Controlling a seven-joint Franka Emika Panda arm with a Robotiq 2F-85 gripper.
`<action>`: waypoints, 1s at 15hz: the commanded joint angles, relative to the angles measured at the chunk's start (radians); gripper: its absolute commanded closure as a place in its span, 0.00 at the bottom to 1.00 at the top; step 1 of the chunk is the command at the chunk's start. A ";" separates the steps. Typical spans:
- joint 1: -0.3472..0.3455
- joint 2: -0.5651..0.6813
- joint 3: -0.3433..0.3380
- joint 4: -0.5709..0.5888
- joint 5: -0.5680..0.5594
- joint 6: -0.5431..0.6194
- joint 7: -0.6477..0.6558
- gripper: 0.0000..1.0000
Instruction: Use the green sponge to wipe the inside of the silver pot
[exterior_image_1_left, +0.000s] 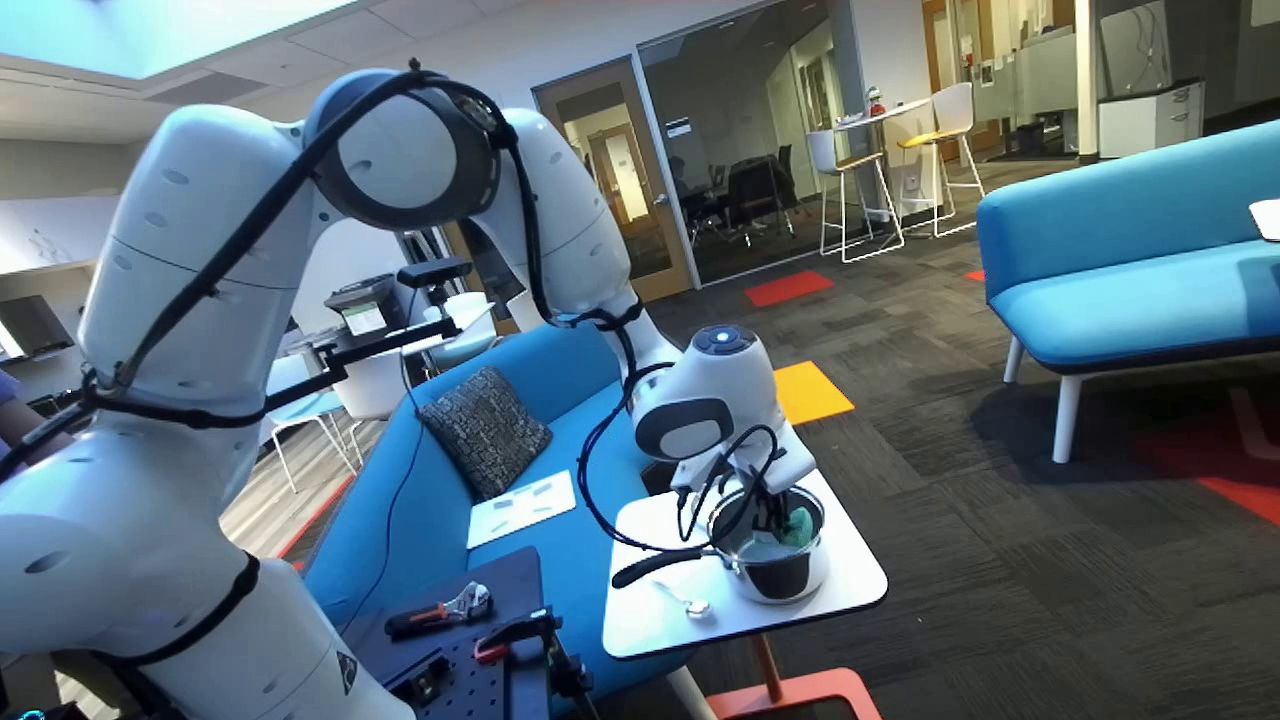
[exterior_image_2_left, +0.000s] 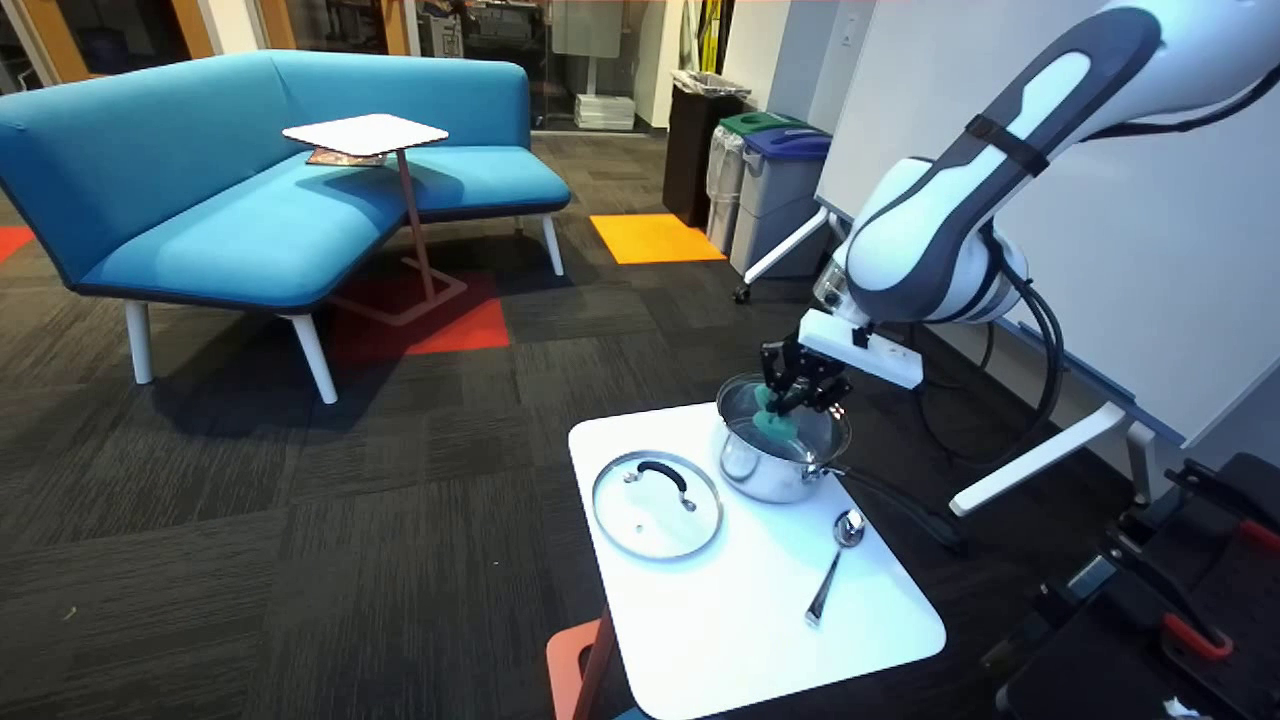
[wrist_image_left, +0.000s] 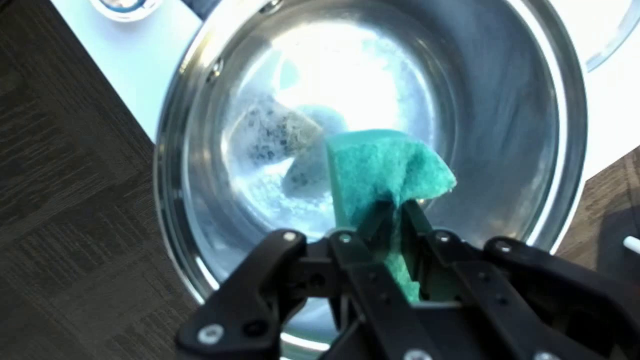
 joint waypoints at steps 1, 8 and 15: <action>-0.123 -0.111 0.122 -0.122 0.062 0.054 -0.133 0.98; -0.313 -0.292 0.371 -0.307 0.080 0.034 -0.343 0.98; -0.061 -0.371 0.338 -0.317 0.028 -0.053 -0.320 0.98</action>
